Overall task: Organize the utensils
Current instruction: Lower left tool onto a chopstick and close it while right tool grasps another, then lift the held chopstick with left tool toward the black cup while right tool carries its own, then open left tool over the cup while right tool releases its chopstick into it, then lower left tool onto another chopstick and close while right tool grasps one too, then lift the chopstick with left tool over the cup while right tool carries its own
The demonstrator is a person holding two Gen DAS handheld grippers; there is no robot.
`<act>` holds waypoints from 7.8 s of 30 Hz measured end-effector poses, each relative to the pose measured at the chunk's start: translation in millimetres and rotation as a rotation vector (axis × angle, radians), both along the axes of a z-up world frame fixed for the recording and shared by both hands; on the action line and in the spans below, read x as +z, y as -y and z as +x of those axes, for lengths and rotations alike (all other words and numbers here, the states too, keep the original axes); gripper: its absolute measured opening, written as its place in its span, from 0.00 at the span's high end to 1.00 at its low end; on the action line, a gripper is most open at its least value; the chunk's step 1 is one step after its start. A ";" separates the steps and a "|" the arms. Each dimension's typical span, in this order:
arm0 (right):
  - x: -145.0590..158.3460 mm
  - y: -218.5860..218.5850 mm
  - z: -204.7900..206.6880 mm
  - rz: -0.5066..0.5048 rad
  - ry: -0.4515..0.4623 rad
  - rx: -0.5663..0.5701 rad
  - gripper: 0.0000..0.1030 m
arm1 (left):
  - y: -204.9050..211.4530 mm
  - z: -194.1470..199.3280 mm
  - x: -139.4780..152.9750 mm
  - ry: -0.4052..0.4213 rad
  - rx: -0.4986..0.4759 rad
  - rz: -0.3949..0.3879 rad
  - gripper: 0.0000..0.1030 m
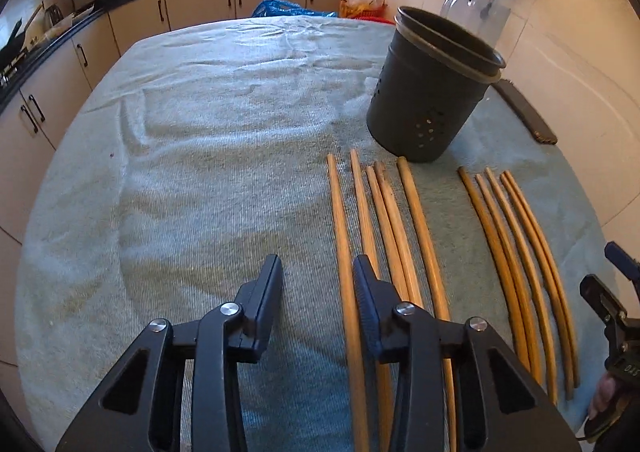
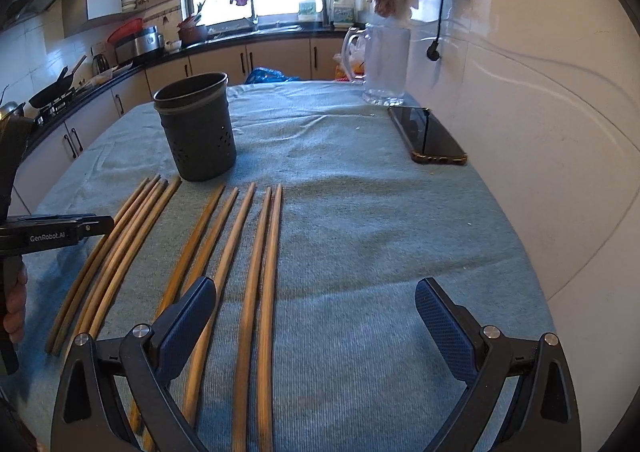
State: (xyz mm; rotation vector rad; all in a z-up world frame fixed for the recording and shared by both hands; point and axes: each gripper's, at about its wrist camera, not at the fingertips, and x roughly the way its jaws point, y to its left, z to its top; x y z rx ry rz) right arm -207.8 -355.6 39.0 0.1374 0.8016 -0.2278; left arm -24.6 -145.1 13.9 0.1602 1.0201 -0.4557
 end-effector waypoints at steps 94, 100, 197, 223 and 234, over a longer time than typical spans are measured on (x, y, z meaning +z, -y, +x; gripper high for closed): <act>253.0 -12.5 96.4 0.059 0.509 0.184 0.94 | 31.2 -20.6 294.2 0.553 -0.034 -0.350 0.95; 231.3 -8.7 137.9 0.079 0.482 0.141 0.94 | 54.7 24.3 269.5 0.489 -0.016 -0.329 0.95; 23.1 1.3 108.8 0.066 -0.110 0.175 0.94 | 65.6 -1.0 58.5 0.043 -0.080 -0.114 0.94; 141.7 -14.0 -54.6 0.054 0.276 0.158 0.94 | -16.7 -174.2 174.9 0.415 -0.115 -0.292 0.94; 155.5 -20.1 -72.0 0.029 0.323 0.157 0.94 | -36.5 -191.9 188.8 0.416 -0.095 -0.364 0.93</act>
